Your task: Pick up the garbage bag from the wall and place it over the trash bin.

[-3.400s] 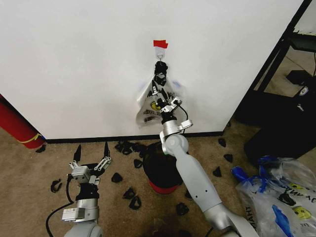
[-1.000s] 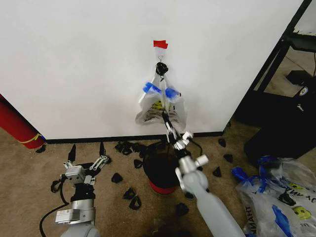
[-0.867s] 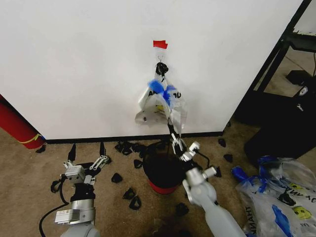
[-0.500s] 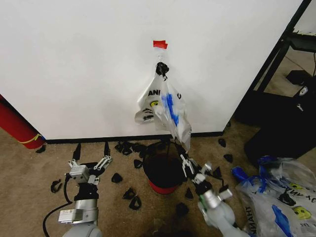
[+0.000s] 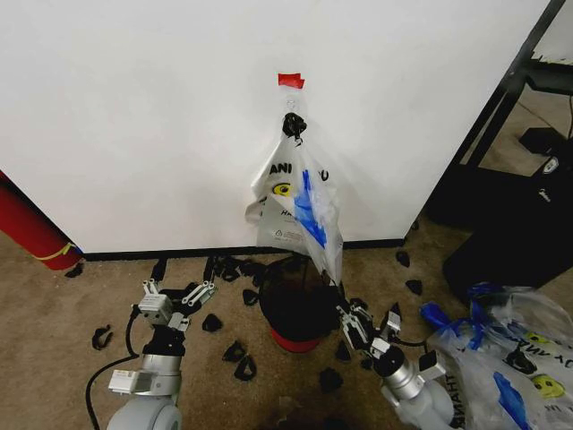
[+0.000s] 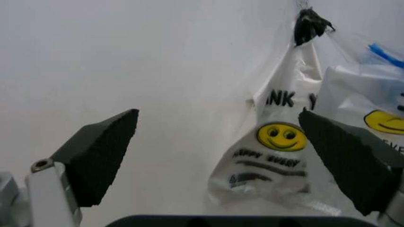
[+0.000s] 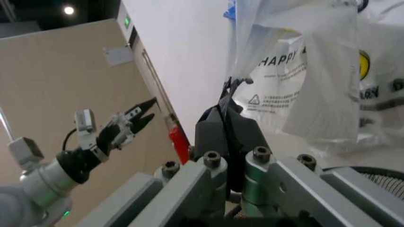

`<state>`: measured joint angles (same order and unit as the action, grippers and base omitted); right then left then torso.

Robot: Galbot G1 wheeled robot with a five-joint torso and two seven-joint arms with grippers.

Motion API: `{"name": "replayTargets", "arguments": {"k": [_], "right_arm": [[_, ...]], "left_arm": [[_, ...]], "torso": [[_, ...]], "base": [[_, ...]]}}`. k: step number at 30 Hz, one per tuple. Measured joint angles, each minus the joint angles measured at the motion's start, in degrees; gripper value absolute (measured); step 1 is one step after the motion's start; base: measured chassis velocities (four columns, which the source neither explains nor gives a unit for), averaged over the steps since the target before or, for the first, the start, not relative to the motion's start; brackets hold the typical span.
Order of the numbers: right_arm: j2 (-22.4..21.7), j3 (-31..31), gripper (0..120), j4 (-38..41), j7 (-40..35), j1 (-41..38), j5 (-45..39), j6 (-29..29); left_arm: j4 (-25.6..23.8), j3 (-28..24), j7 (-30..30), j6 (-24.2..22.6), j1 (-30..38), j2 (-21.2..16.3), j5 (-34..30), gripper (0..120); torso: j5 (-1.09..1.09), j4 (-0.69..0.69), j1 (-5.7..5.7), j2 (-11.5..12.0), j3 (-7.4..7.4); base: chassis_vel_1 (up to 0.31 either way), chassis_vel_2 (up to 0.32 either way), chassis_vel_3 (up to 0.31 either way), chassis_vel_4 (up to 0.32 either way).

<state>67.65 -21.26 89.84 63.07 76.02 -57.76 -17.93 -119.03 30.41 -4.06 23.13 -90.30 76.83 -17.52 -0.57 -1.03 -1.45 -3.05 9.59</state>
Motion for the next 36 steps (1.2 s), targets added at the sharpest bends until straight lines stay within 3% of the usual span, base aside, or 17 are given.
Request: {"name": "replayTargets", "arguments": {"k": [6, 10, 15, 18, 20, 23, 30, 36], "right_arm": [[-1.1, -1.1, 0, -0.7, 2.0, -3.0, 0.2, 1.6], [1.4, 2.6, 0, -3.0, -5.7, -10.6, 2.3, -4.5], [3.3, 5.6, 0, -3.6, -8.7, -15.3, 5.4, -6.5], [3.4, 6.6, 0, -4.5, -8.8, -16.4, 6.9, -6.6], [3.6, 7.5, 0, -8.4, -8.2, -18.4, 9.5, -7.2], [3.8, 7.3, 0, -10.1, -7.8, -19.1, 11.6, -7.7], [2.8, 6.7, 0, -11.6, -10.2, -19.5, 15.8, -10.1], [-3.9, 5.7, 25, -8.6, -11.8, -16.4, 16.2, -11.0]], "left_arm": [[1.7, -0.6, -0.6, -1.0, 2.0, -1.7, -0.5, 100], [3.9, -2.5, -2.2, -1.4, 6.1, -3.4, -2.2, 100], [6.3, -5.9, -3.5, -1.7, 12.2, -6.4, -4.8, 100], [8.3, -7.7, -3.9, -1.7, 15.2, -8.0, -5.5, 100], [11.9, -11.6, -4.0, -2.3, 21.2, -10.4, -6.3, 100], [13.5, -14.5, -4.0, -3.1, 26.1, -12.3, -7.2, 100], [16.1, -15.4, -3.4, -3.6, 28.8, -13.2, -7.3, 100], [16.7, -13.9, -2.8, -3.9, 26.4, -12.9, -7.1, 100]], "torso": [[-0.01, -0.02, 0.0, 0.0, 0.0], [-0.01, 0.03, 0.0, 0.0, 0.0], [-0.01, 0.0, -0.01, 0.0, 0.0], [-0.01, -0.01, 0.0, 0.0, 0.0], [-0.02, -0.01, -0.01, 0.0, 0.01], [-0.02, -0.02, -0.01, 0.0, 0.01], [-0.01, 0.01, -0.01, 0.0, 0.0], [0.0, 0.0, 0.0, 0.0, 0.0]], "base": [[0.0, 0.0, 0.0, 0.0], [0.0, 0.0, 0.0, 0.0], [0.0, 0.0, 0.0, 0.0], [0.0, 0.0, 0.0, 0.0], [0.0, 0.0, 0.0, 0.0], [0.0, 0.0, 0.0, 0.0], [0.0, 0.0, 0.0, 0.0], [0.0, 0.0, 0.0, 0.0]]}}
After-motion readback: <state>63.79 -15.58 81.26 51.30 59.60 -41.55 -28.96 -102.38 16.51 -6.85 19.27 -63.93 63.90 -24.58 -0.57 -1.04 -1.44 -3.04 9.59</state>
